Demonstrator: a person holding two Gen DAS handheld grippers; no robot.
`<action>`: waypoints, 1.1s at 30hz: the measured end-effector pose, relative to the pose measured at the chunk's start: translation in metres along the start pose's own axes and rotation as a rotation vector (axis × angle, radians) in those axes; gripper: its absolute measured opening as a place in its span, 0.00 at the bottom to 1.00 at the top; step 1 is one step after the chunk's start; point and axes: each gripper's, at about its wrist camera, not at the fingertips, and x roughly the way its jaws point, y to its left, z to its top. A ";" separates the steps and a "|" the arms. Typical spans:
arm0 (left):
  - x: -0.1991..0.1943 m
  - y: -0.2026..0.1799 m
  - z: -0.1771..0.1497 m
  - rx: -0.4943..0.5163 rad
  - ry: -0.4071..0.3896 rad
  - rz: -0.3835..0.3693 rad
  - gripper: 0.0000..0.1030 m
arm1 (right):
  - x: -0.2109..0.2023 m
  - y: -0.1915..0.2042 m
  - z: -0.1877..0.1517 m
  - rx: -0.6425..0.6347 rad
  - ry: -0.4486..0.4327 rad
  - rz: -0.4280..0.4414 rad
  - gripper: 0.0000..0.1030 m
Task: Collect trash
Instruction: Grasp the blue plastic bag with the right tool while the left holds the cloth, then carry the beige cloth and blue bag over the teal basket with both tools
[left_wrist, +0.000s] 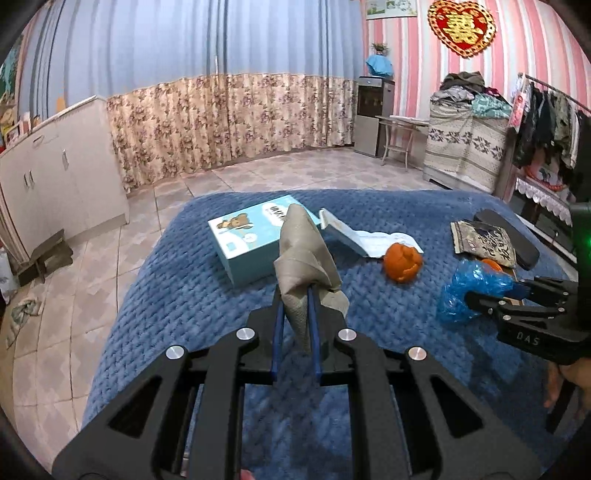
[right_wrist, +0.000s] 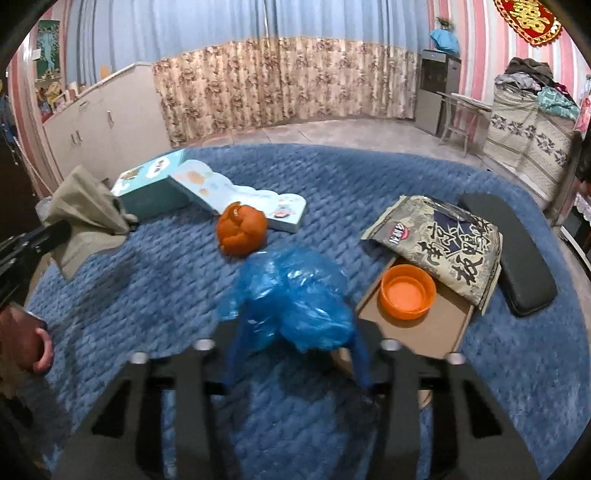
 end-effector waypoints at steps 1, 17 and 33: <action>-0.002 -0.004 0.002 0.003 -0.004 -0.003 0.10 | -0.006 -0.002 -0.001 0.002 -0.014 0.003 0.33; -0.033 -0.104 0.022 0.081 -0.055 -0.168 0.10 | -0.153 -0.098 -0.049 0.077 -0.165 -0.264 0.29; -0.064 -0.253 0.015 0.236 -0.058 -0.384 0.11 | -0.283 -0.226 -0.128 0.293 -0.229 -0.568 0.29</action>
